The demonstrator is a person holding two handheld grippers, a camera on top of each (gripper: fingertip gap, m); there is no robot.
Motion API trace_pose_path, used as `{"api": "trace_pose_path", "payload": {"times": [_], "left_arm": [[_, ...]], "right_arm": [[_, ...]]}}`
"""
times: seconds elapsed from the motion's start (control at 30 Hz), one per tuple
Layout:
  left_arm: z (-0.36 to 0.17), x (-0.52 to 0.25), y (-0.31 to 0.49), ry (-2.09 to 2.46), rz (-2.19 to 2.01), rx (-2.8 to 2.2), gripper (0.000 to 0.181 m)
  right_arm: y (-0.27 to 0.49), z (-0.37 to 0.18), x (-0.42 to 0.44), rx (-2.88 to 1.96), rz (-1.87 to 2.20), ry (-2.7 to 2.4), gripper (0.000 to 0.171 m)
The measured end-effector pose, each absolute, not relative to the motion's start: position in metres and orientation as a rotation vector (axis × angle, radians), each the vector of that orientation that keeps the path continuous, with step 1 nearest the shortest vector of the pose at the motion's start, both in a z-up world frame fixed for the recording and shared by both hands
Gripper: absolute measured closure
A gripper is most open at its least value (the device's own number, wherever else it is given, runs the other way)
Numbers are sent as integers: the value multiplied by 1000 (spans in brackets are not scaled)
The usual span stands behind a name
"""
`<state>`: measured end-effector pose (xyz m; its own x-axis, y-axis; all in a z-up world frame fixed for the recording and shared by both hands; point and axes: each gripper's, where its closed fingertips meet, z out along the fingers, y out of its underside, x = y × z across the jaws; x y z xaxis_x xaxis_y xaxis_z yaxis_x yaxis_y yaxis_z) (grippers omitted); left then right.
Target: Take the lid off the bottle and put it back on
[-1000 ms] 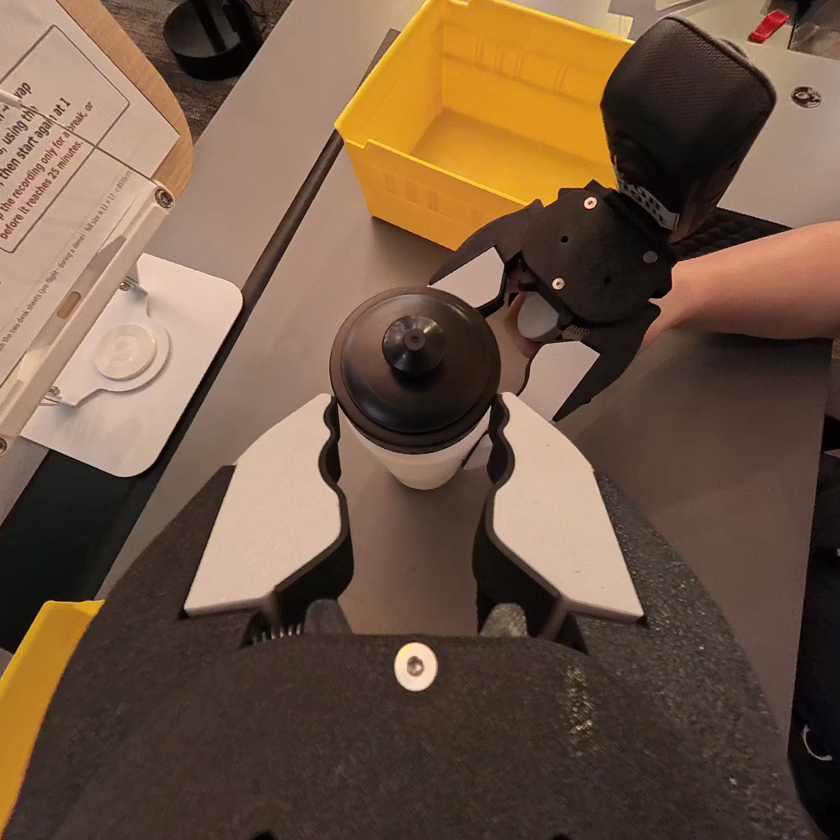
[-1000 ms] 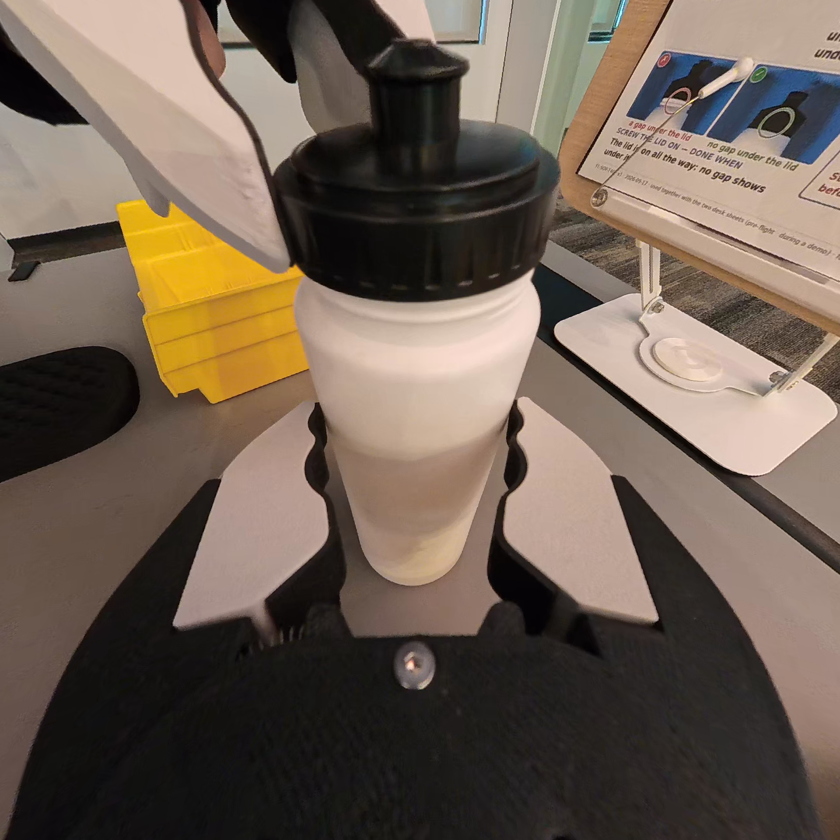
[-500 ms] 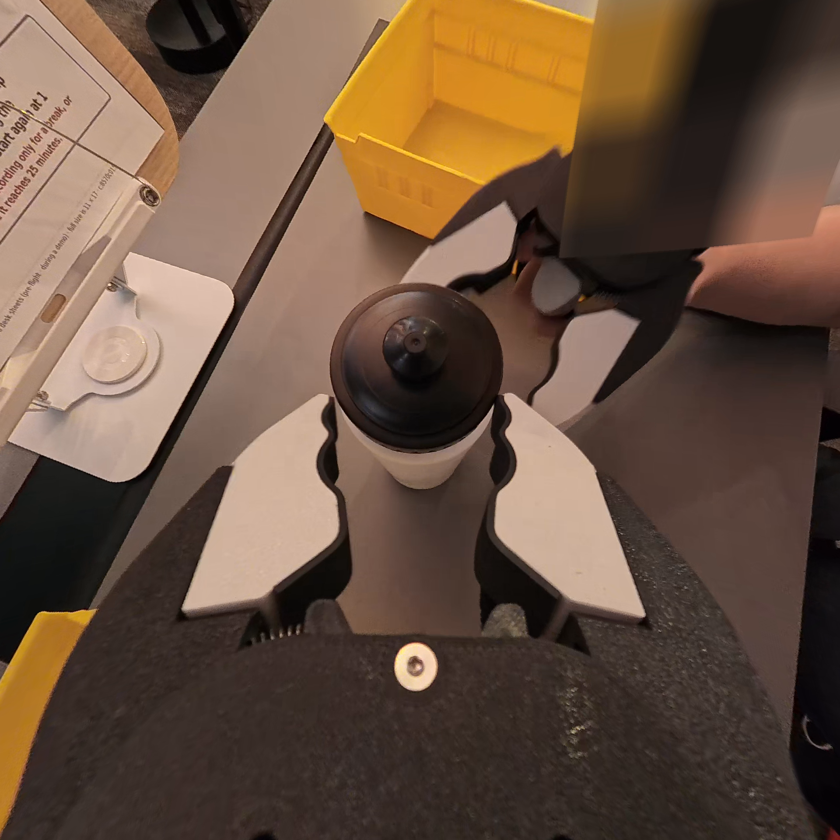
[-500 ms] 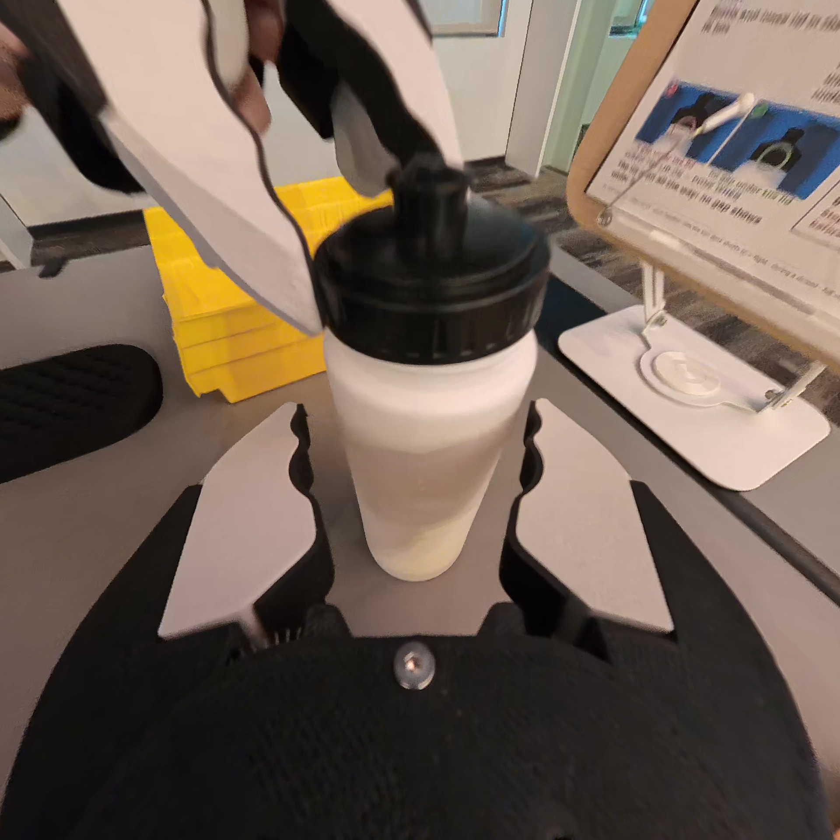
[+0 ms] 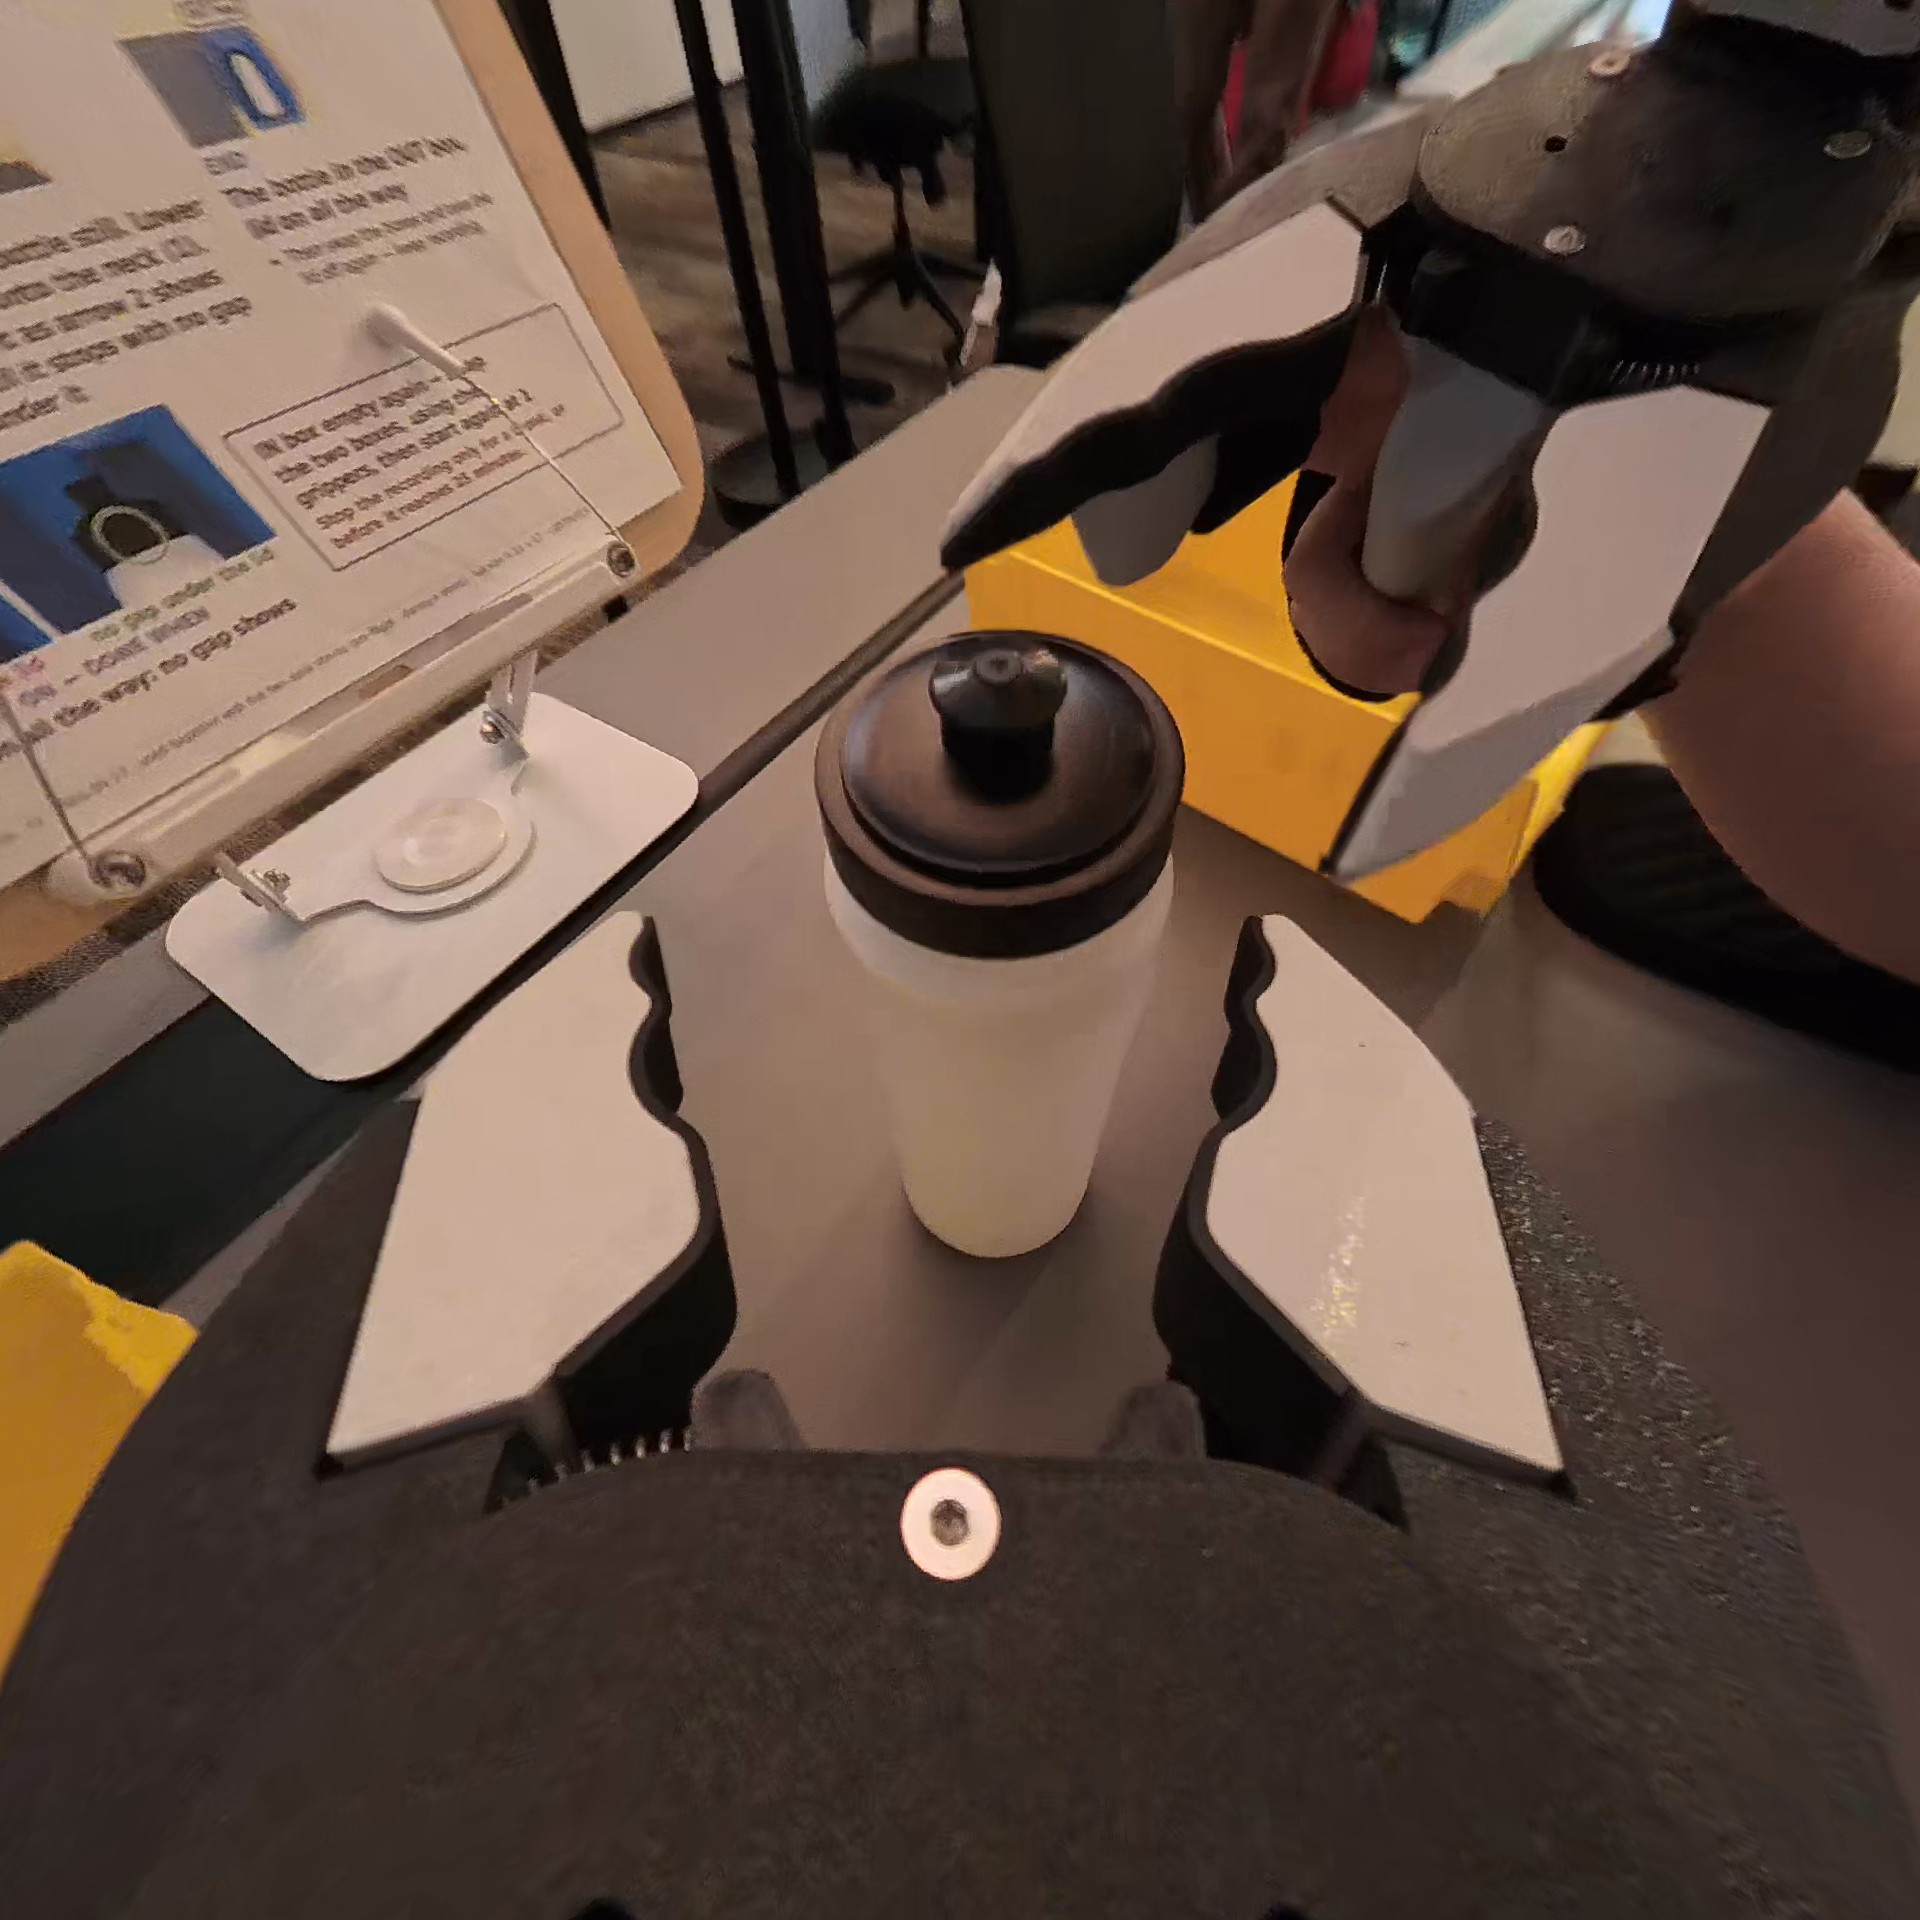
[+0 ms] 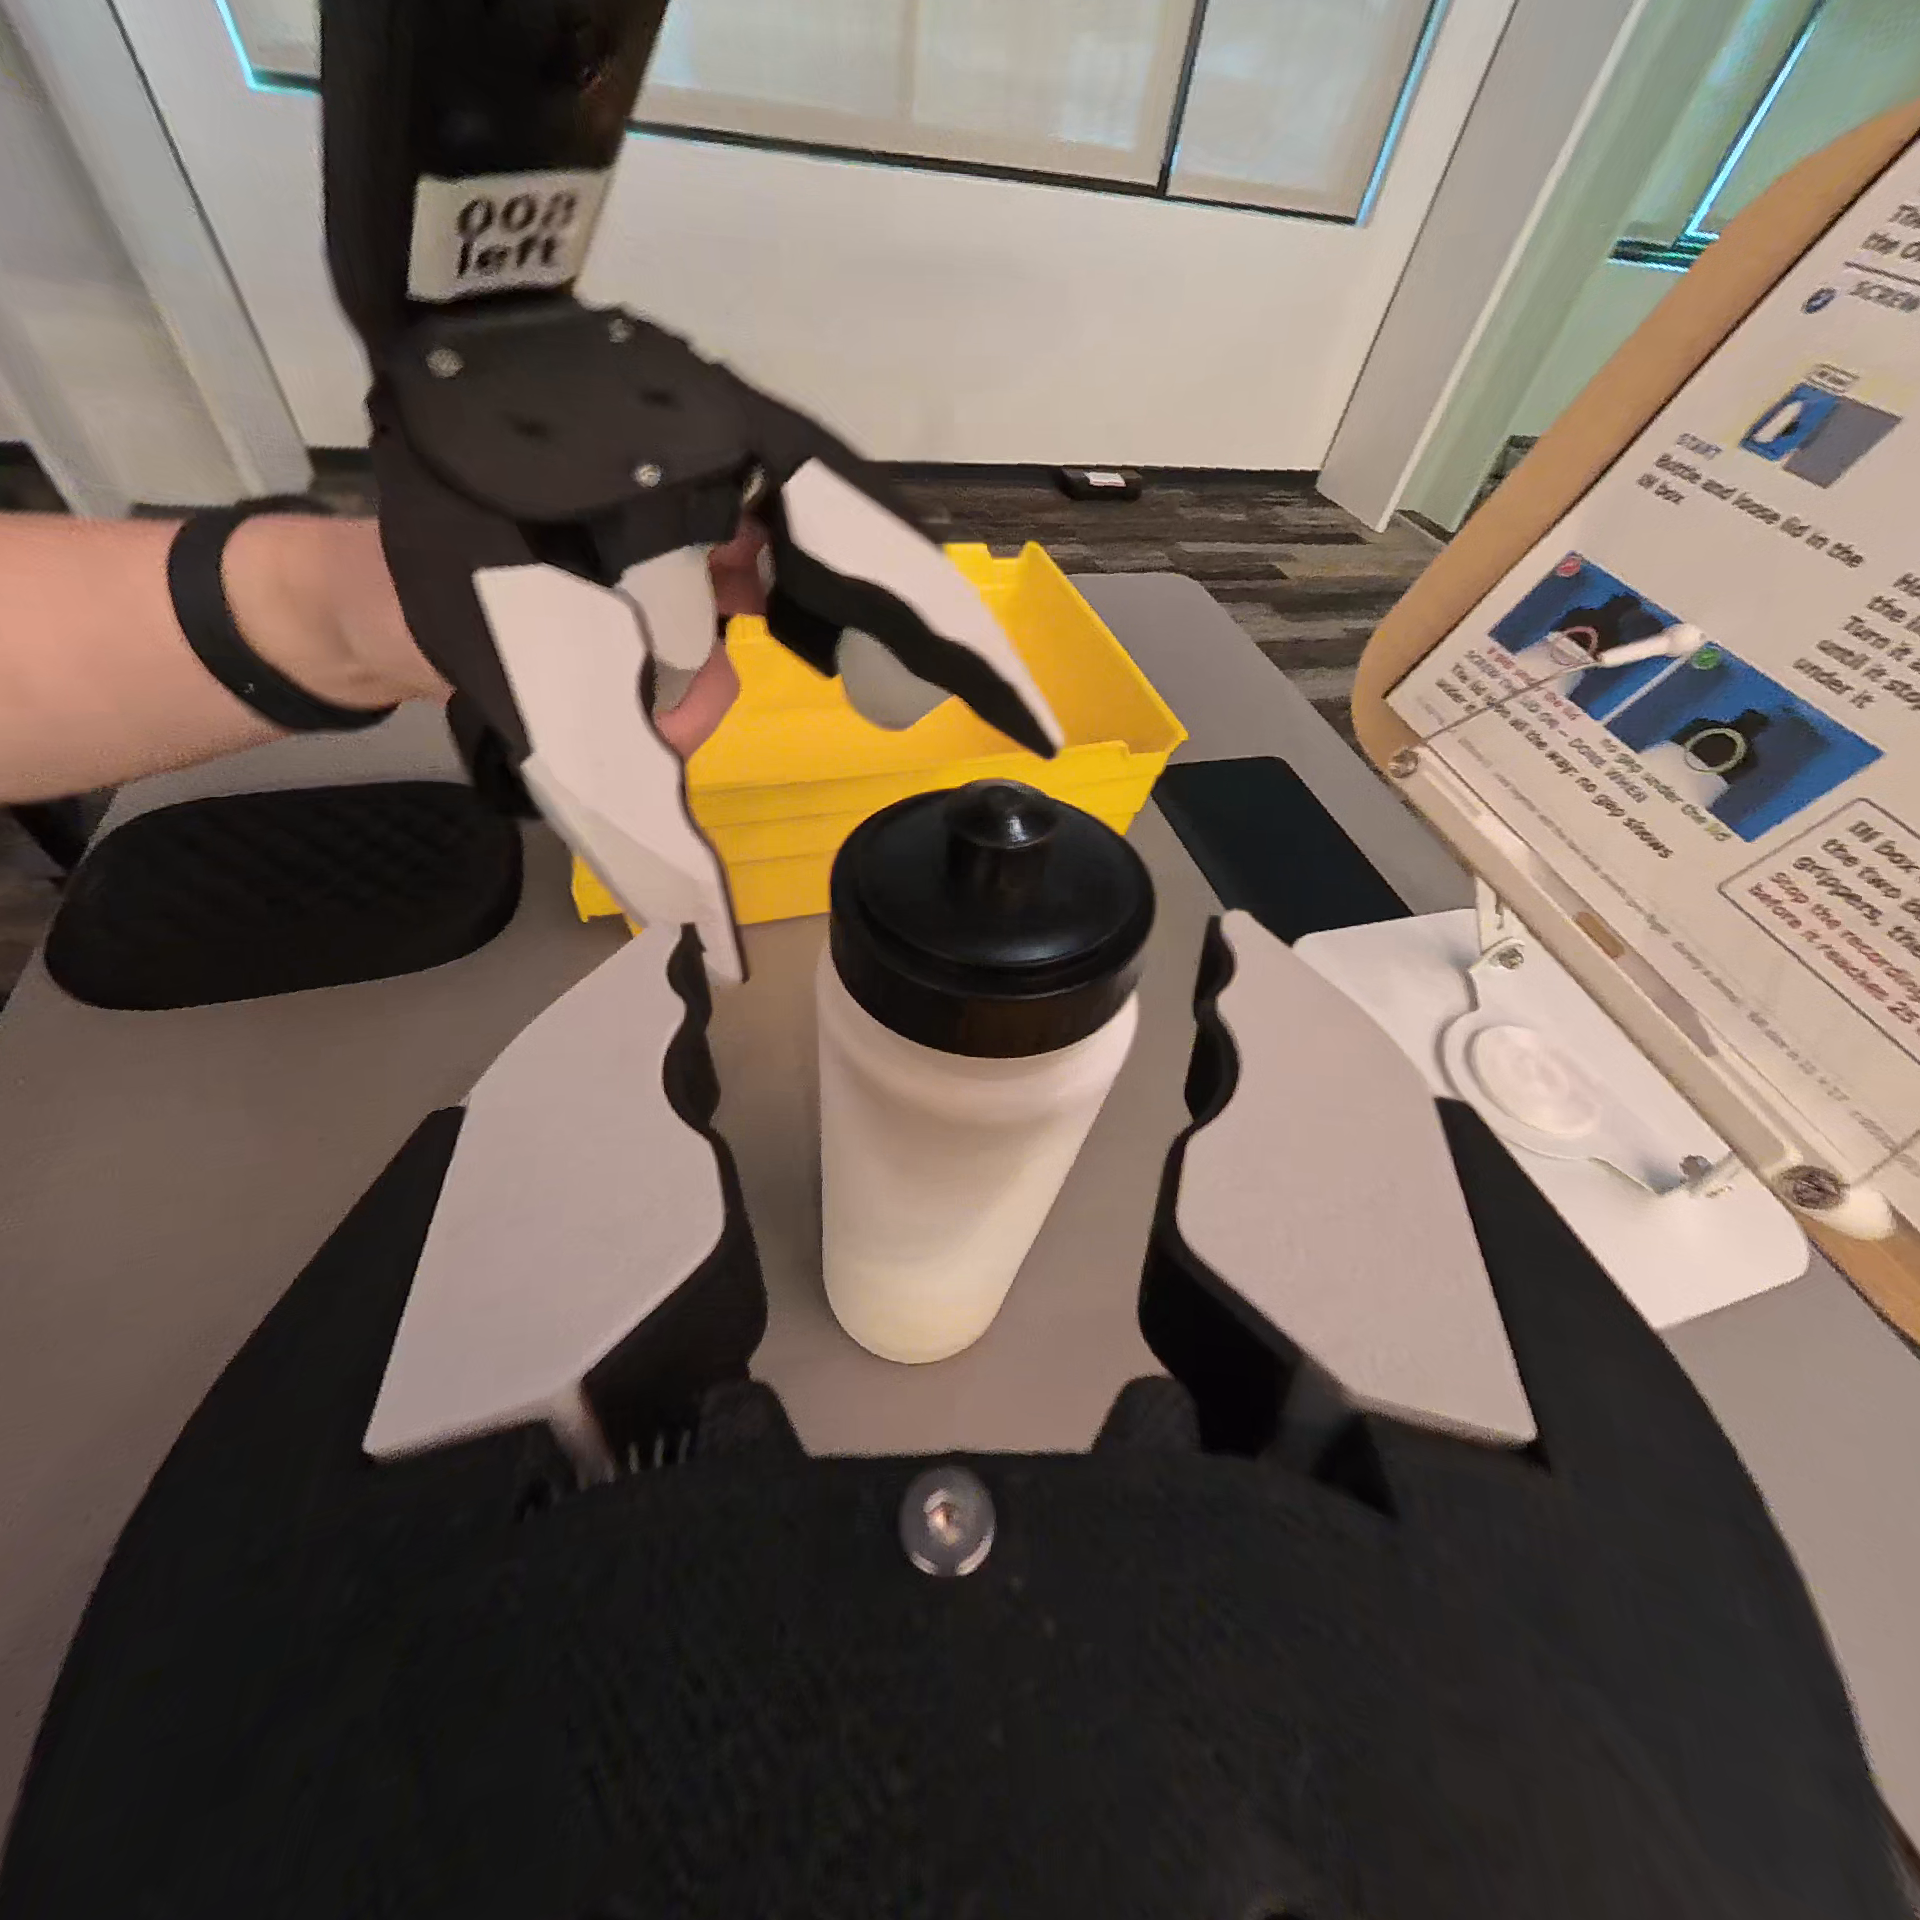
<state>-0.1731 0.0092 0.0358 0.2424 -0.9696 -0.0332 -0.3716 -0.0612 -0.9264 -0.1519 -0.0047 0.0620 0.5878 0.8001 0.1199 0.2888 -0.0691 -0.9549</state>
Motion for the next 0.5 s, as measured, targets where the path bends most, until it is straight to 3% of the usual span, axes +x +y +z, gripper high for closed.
{"api": "trace_pose_path", "payload": {"times": [0.2,0.5], "left_arm": [[0,-166,-1,1136,-785,-1534,66],[-53,-143,9,1090,-856,-1503,67]], "right_arm": [[7,70,-148,-1729,523,-900,82],[16,53,-156,-1887,477,-910,83]]}}
